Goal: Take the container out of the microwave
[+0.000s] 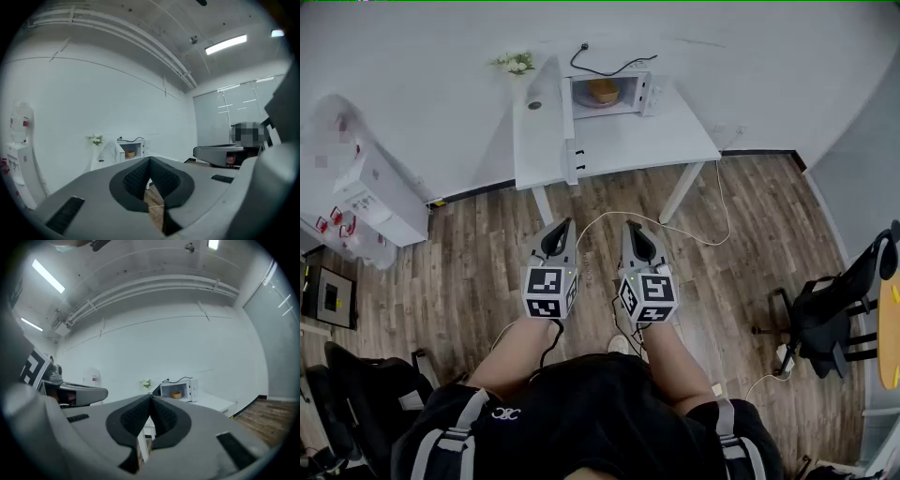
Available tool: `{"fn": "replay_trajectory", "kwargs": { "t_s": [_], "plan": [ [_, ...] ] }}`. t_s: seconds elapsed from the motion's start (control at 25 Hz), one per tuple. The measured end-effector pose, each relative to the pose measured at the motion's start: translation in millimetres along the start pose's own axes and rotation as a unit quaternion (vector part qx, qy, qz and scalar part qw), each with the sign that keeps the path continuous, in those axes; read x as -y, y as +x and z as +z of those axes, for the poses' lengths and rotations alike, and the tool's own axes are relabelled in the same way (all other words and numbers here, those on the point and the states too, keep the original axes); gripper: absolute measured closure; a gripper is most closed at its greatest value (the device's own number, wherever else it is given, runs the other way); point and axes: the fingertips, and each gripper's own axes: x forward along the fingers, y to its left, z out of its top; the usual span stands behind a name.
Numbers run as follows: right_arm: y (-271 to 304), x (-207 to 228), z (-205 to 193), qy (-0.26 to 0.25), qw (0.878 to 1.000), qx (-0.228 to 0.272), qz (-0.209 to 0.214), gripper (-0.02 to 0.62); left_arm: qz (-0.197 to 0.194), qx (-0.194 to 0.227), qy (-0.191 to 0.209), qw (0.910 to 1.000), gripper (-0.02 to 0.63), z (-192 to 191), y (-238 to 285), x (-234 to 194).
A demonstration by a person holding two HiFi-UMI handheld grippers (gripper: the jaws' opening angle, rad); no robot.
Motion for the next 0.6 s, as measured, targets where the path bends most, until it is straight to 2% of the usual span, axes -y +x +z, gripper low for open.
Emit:
{"fn": "replay_trajectory", "kwargs": {
  "t_s": [0.36, 0.6],
  "plan": [
    [-18, 4, 6, 0.006, 1.000, 0.000, 0.007, 0.592, -0.001, 0.002, 0.010, 0.9999, 0.594, 11, -5, 20],
    [-19, 25, 0, 0.019, 1.000, -0.008, -0.011, 0.591, -0.005, -0.004, 0.015, 0.9999, 0.594, 7, 3, 33]
  ]
}}
